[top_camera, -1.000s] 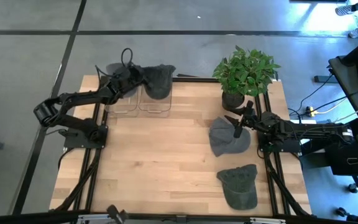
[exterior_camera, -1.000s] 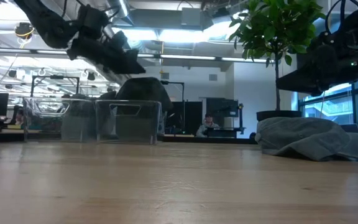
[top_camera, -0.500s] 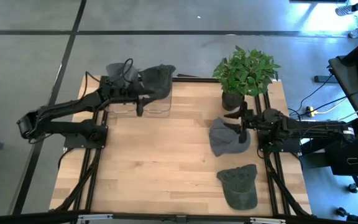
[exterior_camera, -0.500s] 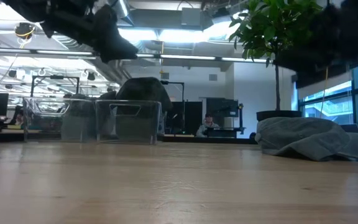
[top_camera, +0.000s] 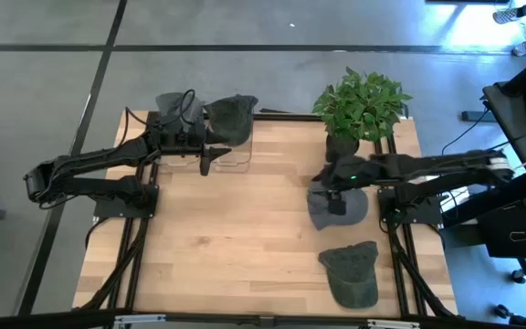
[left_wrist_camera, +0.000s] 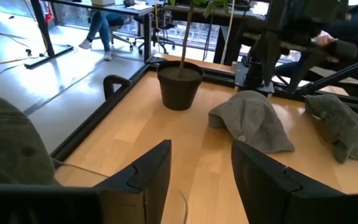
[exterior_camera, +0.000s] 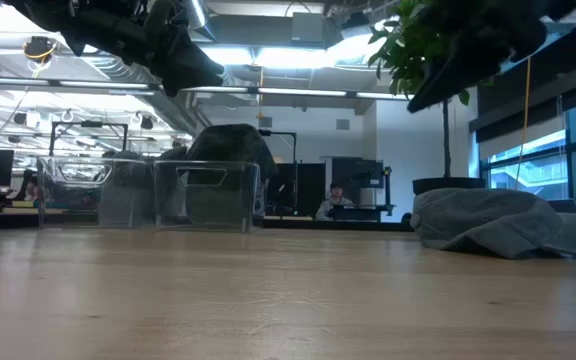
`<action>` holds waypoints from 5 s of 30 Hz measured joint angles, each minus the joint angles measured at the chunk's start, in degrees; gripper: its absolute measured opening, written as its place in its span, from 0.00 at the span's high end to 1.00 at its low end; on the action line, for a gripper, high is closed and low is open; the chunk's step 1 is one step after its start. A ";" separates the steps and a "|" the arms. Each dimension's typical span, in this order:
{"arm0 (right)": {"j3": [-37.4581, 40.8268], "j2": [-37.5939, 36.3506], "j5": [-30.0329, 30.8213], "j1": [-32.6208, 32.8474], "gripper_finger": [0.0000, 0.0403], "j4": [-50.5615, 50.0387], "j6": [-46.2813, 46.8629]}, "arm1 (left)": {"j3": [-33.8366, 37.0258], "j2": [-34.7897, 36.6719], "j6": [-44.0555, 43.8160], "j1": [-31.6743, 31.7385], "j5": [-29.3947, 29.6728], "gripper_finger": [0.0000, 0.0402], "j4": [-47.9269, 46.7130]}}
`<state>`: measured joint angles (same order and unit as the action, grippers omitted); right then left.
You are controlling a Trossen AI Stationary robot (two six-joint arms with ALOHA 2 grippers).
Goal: Pick & Place hat
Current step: Put the gray cap into the left transparent bin
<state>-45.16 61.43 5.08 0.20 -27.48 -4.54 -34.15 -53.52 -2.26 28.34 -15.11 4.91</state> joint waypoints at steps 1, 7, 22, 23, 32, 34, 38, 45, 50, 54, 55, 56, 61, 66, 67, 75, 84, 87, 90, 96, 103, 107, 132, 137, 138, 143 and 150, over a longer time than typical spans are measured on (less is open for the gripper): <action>-1.67 2.18 0.35 0.35 0.52 -1.84 -0.11 | 0.00 0.00 0.00 0.00 0.00 0.59 0.06; -9.12 14.96 0.40 1.10 0.52 -10.39 0.15 | 0.00 0.00 1.56 0.02 0.02 0.59 0.02; -11.51 31.96 10.42 1.16 0.52 -14.61 -9.87 | 0.00 -0.02 2.99 0.02 0.04 0.60 0.01; -11.51 32.76 10.40 1.16 0.52 -14.63 -9.88 | 0.00 -0.02 2.99 0.02 0.04 0.59 0.00; -11.68 39.32 10.53 1.16 0.52 -14.63 -8.66 | 0.00 -0.02 3.01 0.02 0.04 0.60 0.00; -11.81 40.30 10.77 1.20 0.52 -14.67 -7.65 | 0.00 -0.04 3.01 0.02 0.06 0.59 0.00; -11.77 41.32 9.40 1.16 0.53 -14.42 -6.49 | 0.00 -0.02 3.01 0.02 0.07 0.59 0.00; -11.67 41.50 7.84 1.07 0.70 -12.47 -5.94 | 0.00 -0.04 3.01 0.02 0.07 0.59 0.00; -11.59 41.56 7.49 1.08 0.88 -11.17 -5.94 | 0.00 -0.04 3.01 0.02 0.07 0.60 0.02; -11.57 41.59 7.58 1.08 0.96 -10.47 -5.94 | 0.00 -0.04 3.01 0.02 0.07 0.60 0.01; -11.57 41.59 7.72 1.08 0.96 -10.42 -5.78 | 0.00 -0.04 3.01 0.02 0.07 0.59 0.02; -11.57 41.60 7.97 1.08 0.96 -10.37 -5.27 | 0.00 -0.04 3.01 0.02 0.07 0.59 0.02; -13.36 40.70 10.47 1.08 0.96 -12.40 -4.03 | 0.00 -0.04 3.01 0.04 0.06 0.60 0.94; -17.36 36.81 13.57 1.05 0.96 -12.93 -4.01 | 0.00 -0.04 2.97 0.03 0.05 0.59 1.29; -17.91 35.97 14.45 1.05 0.96 -13.21 -4.04 | 0.00 -0.04 2.94 0.04 0.05 0.59 1.33; -21.18 27.33 23.09 1.05 0.96 -10.24 -4.67 | 0.02 -0.04 -1.86 0.02 0.04 0.59 3.05; -21.32 20.75 29.84 1.03 0.96 7.58 -10.41 | 0.02 -0.04 -7.98 -1.83 0.00 0.57 11.74; -21.32 20.43 32.78 1.03 0.96 13.24 -13.66 | 0.02 -0.04 -10.27 -2.65 0.05 0.57 15.33; -21.32 20.50 32.43 0.55 0.96 18.50 -17.61 | 0.02 -0.18 -9.99 -3.29 0.07 0.57 19.24; -21.32 20.45 28.43 -1.05 0.96 25.42 -18.59 | 0.02 -2.18 1.24 -6.77 0.03 0.57 20.66; -21.34 21.37 23.67 -1.46 0.96 26.89 -18.61 | -2.38 -8.60 4.43 -10.95 6.86 0.57 20.62; -21.34 21.64 23.30 -1.48 0.96 27.32 -18.43 | -4.76 -13.05 5.83 -11.89 9.86 0.57 20.21; -21.34 22.62 23.84 -1.55 0.96 28.48 -18.46 | -8.79 -20.63 6.17 -14.48 17.08 0.78 20.62; -21.34 22.62 23.84 -1.55 0.96 28.55 -18.46 | -8.79 -20.63 10.81 -14.49 17.11 0.96 21.63; -21.34 22.62 23.84 -1.55 0.96 28.56 -18.46 | -8.79 -20.63 10.94 -14.47 17.13 0.98 21.88; -21.34 22.62 23.37 -1.55 0.94 28.61 -19.28 | -8.79 -20.50 13.04 -14.41 17.14 0.99 21.86; -21.34 22.62 20.81 -1.55 0.82 28.50 -27.21 | -8.79 -19.30 19.40 -14.36 17.85 0.99 20.87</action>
<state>-66.50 84.05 25.89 -1.34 1.02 -31.75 -42.94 -72.82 17.14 13.98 2.74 25.78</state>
